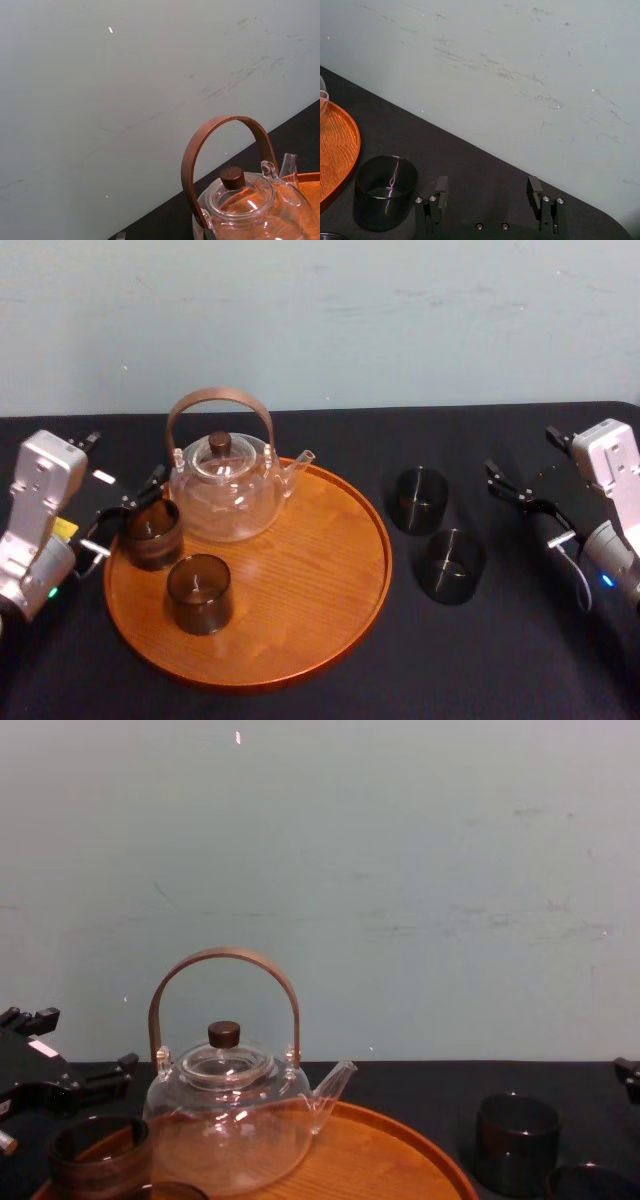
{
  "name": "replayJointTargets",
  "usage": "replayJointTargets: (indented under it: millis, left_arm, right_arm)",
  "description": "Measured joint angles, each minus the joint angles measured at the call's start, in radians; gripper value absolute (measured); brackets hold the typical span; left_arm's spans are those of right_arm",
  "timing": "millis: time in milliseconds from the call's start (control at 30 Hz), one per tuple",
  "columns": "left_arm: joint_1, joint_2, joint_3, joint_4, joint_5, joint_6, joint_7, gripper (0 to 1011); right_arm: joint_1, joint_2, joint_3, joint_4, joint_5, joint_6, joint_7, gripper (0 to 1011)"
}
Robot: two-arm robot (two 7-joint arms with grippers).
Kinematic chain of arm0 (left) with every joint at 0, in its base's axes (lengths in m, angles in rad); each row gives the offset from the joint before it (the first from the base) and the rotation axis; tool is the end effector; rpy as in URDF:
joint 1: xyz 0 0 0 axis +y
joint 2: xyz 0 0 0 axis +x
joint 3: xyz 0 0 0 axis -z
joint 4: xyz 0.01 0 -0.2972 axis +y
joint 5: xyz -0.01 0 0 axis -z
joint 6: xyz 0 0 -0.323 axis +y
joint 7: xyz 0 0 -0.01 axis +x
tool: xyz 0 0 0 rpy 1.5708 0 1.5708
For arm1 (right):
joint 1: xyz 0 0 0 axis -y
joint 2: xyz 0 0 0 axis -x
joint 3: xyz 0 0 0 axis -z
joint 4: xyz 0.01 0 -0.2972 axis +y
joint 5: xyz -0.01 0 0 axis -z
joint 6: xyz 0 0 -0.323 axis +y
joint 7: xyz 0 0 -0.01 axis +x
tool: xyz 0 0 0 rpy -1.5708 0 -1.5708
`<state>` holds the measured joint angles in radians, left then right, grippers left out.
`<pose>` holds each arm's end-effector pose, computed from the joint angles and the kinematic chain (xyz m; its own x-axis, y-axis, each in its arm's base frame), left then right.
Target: Pick up the glass from the table and place it on the tray.
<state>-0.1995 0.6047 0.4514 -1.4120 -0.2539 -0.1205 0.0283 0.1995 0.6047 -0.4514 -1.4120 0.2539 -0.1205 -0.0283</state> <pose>0.3727 0.0830 -0.3108 0.2923 0.8803 0.3737 -0.9553 0.2873 0.0703 0.3727 -0.0830 -0.3108 0.2923 -0.8803 0.3737 0.9553 0.2873 -0.0703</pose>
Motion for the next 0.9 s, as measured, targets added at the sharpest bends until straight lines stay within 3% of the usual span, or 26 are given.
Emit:
replayJointTargets:
  millis: [900]
  left_arm:
    - [0.000, 0.000, 0.000, 0.000, 0.000, 0.000, 0.000, 1001]
  right_arm:
    - [0.000, 0.000, 0.000, 0.000, 0.000, 0.000, 0.000, 1002]
